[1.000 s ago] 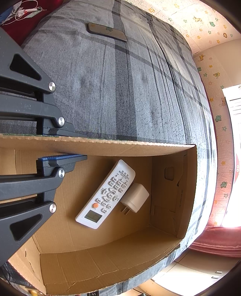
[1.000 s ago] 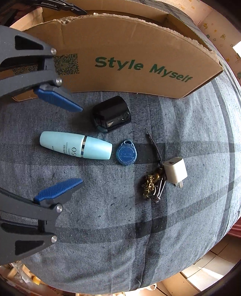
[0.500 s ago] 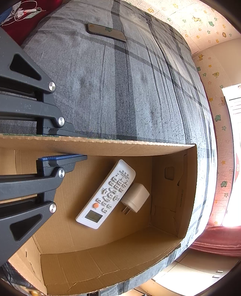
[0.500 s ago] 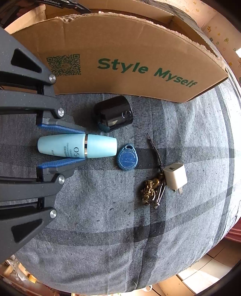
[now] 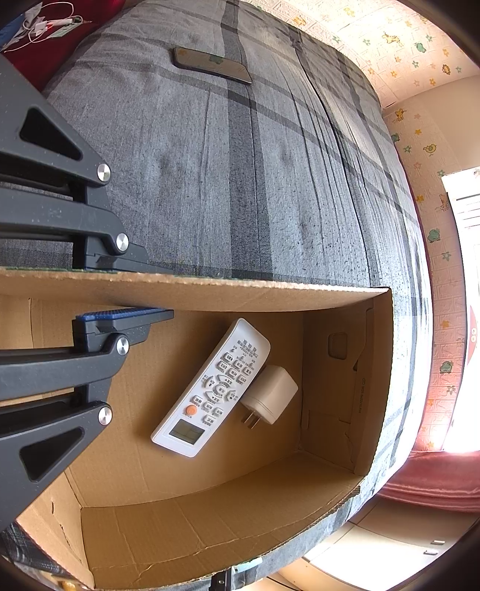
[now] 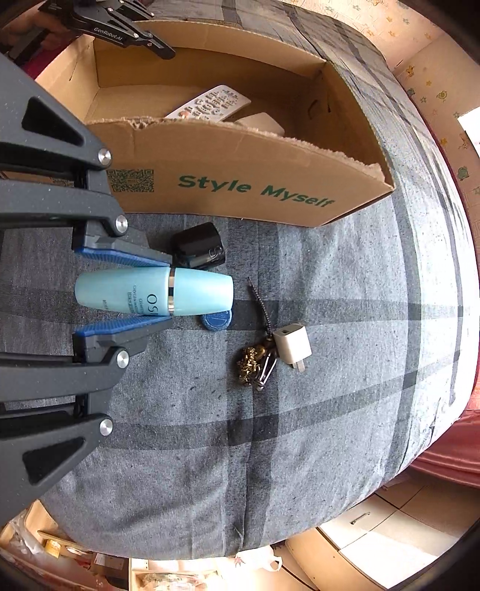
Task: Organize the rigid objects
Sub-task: 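Carry the bottle with the right tool over the box and lower it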
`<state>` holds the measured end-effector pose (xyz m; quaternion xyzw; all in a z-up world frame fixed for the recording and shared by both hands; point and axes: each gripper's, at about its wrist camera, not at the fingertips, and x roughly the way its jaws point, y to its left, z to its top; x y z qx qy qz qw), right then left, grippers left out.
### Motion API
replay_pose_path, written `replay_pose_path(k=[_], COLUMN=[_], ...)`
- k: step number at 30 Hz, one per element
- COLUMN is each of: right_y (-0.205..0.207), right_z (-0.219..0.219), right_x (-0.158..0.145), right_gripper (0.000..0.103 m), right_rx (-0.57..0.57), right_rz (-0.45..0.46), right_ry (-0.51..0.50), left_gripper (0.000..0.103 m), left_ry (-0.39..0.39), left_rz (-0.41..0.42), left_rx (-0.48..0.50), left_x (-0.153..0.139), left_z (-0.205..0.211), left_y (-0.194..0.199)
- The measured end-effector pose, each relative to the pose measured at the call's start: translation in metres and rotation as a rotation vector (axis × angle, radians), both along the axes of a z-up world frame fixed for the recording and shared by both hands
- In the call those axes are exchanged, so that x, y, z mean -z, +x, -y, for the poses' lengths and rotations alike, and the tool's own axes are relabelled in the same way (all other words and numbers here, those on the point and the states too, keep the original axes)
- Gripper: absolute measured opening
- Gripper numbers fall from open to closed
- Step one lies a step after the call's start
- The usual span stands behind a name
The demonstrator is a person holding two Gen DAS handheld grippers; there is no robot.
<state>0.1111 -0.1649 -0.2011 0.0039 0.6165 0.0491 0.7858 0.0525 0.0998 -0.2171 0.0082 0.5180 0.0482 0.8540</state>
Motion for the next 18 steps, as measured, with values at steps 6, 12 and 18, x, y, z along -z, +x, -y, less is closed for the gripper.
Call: replay_pose_path(k=[6, 12, 18], right_y=[0.007, 0.009, 0.012], right_z=[-0.010, -0.026, -0.049], right_x=[-0.030, -0.059, -0.077], right_gripper=[0.027, 0.027, 0.027], right_rx=[-0.036, -0.071, -0.128], right_rz=[0.055, 0.107, 0.143], right_ry=[-0.007, 0.001, 0.014], left_gripper=[0.014, 0.014, 0.014], left_ry=[0.001, 0.003, 0.003], left_rz=[0.000, 0.000, 0.000], left_rx=[0.000, 0.001, 0.001], left_x=[0.000, 0.000, 0.000], left_z=[0.000, 0.000, 0.000], left_y=[0.000, 0.000, -0.001])
